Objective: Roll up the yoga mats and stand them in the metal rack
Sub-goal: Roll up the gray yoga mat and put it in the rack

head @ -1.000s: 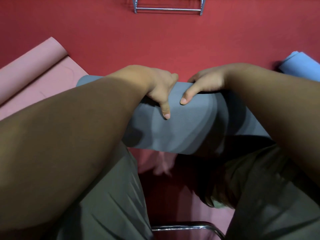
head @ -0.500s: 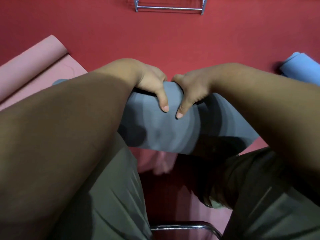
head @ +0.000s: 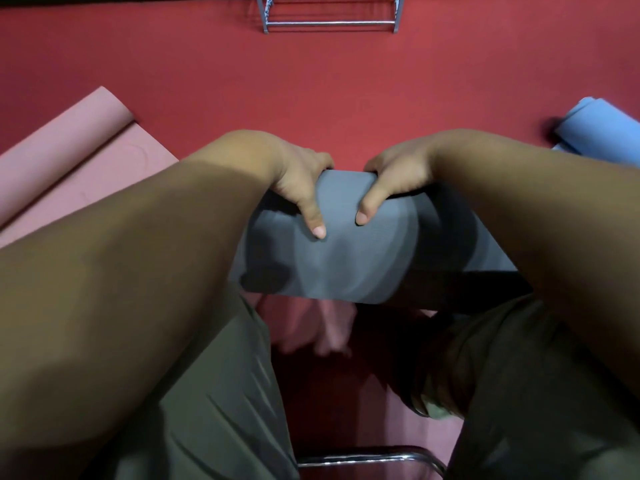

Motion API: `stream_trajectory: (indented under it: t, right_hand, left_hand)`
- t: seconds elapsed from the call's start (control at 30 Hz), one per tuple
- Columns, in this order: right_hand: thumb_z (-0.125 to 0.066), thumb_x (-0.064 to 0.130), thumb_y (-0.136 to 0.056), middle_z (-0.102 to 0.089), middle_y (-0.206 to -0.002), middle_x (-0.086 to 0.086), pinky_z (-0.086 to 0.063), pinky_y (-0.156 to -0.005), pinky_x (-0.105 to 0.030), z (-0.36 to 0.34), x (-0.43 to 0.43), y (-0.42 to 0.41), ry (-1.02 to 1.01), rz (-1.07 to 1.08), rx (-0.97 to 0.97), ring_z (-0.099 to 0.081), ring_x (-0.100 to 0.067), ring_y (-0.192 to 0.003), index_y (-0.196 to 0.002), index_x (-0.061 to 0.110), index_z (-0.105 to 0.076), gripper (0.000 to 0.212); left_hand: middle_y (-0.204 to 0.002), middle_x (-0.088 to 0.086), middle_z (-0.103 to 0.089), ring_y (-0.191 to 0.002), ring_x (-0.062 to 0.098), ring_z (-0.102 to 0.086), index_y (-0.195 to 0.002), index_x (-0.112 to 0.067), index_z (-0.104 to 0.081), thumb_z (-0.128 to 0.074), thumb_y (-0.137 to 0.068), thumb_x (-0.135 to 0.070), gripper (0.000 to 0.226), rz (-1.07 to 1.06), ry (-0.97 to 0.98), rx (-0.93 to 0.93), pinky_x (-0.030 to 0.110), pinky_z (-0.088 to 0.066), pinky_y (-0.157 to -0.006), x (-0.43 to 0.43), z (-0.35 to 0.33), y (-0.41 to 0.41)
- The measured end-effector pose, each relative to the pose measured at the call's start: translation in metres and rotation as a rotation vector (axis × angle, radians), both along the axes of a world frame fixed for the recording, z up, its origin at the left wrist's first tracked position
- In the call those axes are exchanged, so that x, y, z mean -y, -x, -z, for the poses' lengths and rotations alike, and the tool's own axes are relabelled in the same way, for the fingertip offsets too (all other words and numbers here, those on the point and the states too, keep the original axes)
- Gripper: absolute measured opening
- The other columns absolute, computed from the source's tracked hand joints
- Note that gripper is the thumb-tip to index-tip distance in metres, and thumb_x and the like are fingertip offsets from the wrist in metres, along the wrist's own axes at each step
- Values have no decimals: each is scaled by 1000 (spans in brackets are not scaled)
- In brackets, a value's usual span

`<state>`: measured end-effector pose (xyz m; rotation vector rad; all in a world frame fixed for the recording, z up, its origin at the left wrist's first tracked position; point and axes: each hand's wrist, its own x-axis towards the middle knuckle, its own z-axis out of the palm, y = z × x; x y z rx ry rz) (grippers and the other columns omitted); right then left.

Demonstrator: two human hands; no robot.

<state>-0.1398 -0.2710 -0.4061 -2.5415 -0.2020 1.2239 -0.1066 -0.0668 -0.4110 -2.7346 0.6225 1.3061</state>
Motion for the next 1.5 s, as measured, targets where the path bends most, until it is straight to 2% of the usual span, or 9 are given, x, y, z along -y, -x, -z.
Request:
stream_trajectory:
  t: [0.1, 0.27, 0.4, 0.6, 0.77, 0.87, 1.13, 1.33, 1.5]
  right_hand:
    - [-94, 56, -63, -83, -103, -1, -65, -88, -53, 0, 10, 2, -55, 119, -69, -82, -28, -88, -117, 29, -76, 63]
    - [-94, 55, -63, -83, -105, -3, -64, -91, -55, 3, 10, 2, -90, 150, -136, -82, -31, -91, -122, 27, -75, 67]
    - [-94, 58, -63, -81, -111, -6, -62, -96, -57, 2, 3, -1, -68, 93, -161, -80, -32, -97, -130, 19, -70, 80]
    - [-95, 79, -42, -61, -133, 5, -52, -109, -48, 2, -20, 1, 67, -164, 34, -62, -26, -121, -149, 30, -43, 129]
    - [-97, 69, -51, -69, -113, 8, -56, -97, -41, 4, -21, 4, 34, -191, 102, -66, -18, -104, -127, 29, -57, 95]
    - [-99, 63, -54, -74, -108, 12, -57, -97, -40, 4, -17, 5, 3, -186, 64, -70, -14, -101, -120, 33, -65, 80]
    - [-100, 58, -52, -73, -110, 11, -58, -97, -41, 9, -12, 5, 19, -141, 13, -70, -16, -101, -121, 33, -64, 81]
    - [-99, 55, -55, -83, -102, 3, -64, -92, -50, 6, 1, 3, -92, 35, -100, -81, -24, -91, -116, 31, -74, 70]
    - [-97, 52, -63, -82, -108, 1, -63, -95, -53, -2, -2, 4, -109, 40, -149, -81, -27, -96, -121, 30, -73, 67]
  left_hand:
    - [-153, -3, -45, -140, 30, -46, -161, -36, -25, -100, -37, -71, 150, 107, -39, 93, 51, -43, -117, -2, 2, 4]
    - [-116, -12, -66, -103, 18, -66, -129, -37, -50, -100, -31, -67, 115, 46, 80, 110, 44, -57, -96, -9, 3, 4]
    - [-106, -15, -71, -96, 15, -70, -118, -40, -59, -102, -37, -61, 93, -19, 122, 80, 41, -60, -90, -13, -2, 4]
    - [-94, -12, -81, -85, 19, -80, -108, -34, -73, -103, -46, -52, 70, -181, 150, -55, 46, -66, -86, -25, -8, 4]
    - [-96, -6, -82, -86, 22, -81, -110, -28, -75, -101, -57, -42, 61, -255, 153, -131, 48, -65, -88, -26, -15, 9]
    - [-99, -4, -83, -88, 24, -81, -114, -28, -74, -100, -61, -44, 61, -257, 129, -173, 49, -65, -90, -22, -14, 12]
    - [-120, -5, -70, -105, 23, -72, -134, -30, -57, -96, -66, -57, 82, -77, 19, -132, 47, -60, -97, -2, -12, 15]
    - [-152, -8, -51, -136, 26, -54, -159, -37, -25, -98, -27, -72, 156, 117, -6, -24, 50, -49, -113, 5, -4, 14]
    - [-111, -15, -67, -101, 16, -67, -132, -39, -50, -104, -35, -60, 113, 91, 73, 46, 44, -58, -94, 5, -15, 11]
